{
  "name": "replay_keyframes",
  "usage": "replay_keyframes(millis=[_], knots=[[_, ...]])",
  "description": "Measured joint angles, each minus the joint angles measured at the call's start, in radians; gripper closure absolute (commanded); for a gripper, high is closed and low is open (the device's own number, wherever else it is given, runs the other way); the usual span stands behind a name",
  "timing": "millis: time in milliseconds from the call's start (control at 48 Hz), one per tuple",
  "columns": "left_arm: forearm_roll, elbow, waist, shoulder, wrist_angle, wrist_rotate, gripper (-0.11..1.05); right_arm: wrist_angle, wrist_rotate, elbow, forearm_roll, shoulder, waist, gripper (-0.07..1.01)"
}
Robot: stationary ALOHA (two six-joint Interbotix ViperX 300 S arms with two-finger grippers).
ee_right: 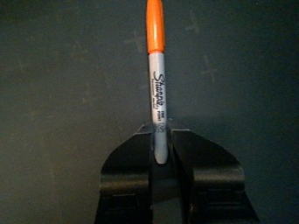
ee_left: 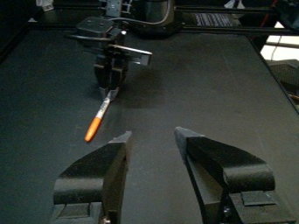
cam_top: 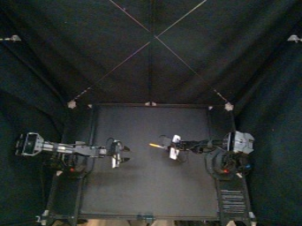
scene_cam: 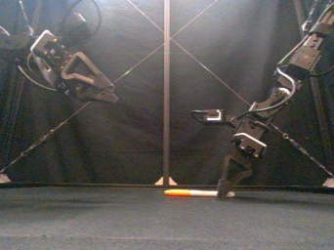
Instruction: Uncap the pen
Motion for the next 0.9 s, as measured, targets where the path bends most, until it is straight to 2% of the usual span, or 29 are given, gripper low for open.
replay_keyframes(millis=[146,312,438,625,896], knots=[[-0.014,0.0,0.006,0.0,-0.017,0.0,0.13,0.002,-0.006,-0.02,-0.008,-0.064,0.032,0.49],[-0.02,-0.002,0.009,0.002,-0.048,-0.0046,0.13,0.0,-0.009,-0.064,-0.029,-0.149,0.091,0.49],[-0.023,-0.006,0.009,0.002,-0.06,-0.0031,0.13,0.0,-0.011,-0.098,-0.051,-0.186,0.127,0.49],[-0.026,-0.011,0.009,0.003,-0.066,-0.0031,0.13,0.0,-0.009,-0.143,-0.074,-0.193,0.16,0.49],[-0.035,-0.04,0.011,0.048,-0.066,-0.0031,0.13,0.0,-0.009,-0.187,-0.095,-0.193,0.178,0.49]])
